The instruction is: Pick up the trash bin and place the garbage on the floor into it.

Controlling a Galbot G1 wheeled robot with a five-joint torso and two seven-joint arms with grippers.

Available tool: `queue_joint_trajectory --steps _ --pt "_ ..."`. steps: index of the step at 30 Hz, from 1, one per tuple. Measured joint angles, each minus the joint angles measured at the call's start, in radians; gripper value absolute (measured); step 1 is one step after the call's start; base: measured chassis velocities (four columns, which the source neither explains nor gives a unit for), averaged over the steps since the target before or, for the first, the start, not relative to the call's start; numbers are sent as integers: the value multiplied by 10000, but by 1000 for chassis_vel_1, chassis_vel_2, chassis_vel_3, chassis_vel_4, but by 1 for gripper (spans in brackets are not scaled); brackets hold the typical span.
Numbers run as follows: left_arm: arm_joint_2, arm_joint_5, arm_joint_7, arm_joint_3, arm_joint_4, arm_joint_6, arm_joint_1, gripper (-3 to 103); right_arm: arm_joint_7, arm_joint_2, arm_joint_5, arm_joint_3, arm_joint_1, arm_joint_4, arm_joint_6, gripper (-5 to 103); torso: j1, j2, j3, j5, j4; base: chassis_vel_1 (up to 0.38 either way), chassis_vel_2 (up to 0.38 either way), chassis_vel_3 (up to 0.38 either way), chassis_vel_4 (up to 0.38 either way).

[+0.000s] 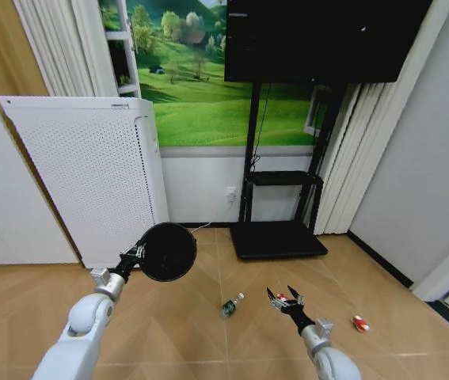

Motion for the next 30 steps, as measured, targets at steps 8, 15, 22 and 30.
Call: queue_joint_trajectory --steps 8,15,22,30 --pt "-47 27 -31 190 60 58 -68 7 -19 -20 -47 -17 18 -200 252 100 5 -2 4 -2 1 -149 153 159 -165" --pt "-115 -23 426 564 534 -20 -407 7 -495 -107 -142 -424 227 -886 224 100 0 -1 -1 0 0 16 -20 -15 9" --pt "-383 76 894 1911 1700 -251 -1644 7 -593 -116 -140 -1269 674 -1471 11 100 0 -1 0 -3 0 13 -14 -13 15" --pt "-1110 372 1023 4358 2998 -436 -3727 7 -495 -16 -641 -2189 1531 -2296 -759 100 2 -3 3 -4 -3 0 0 0 0"
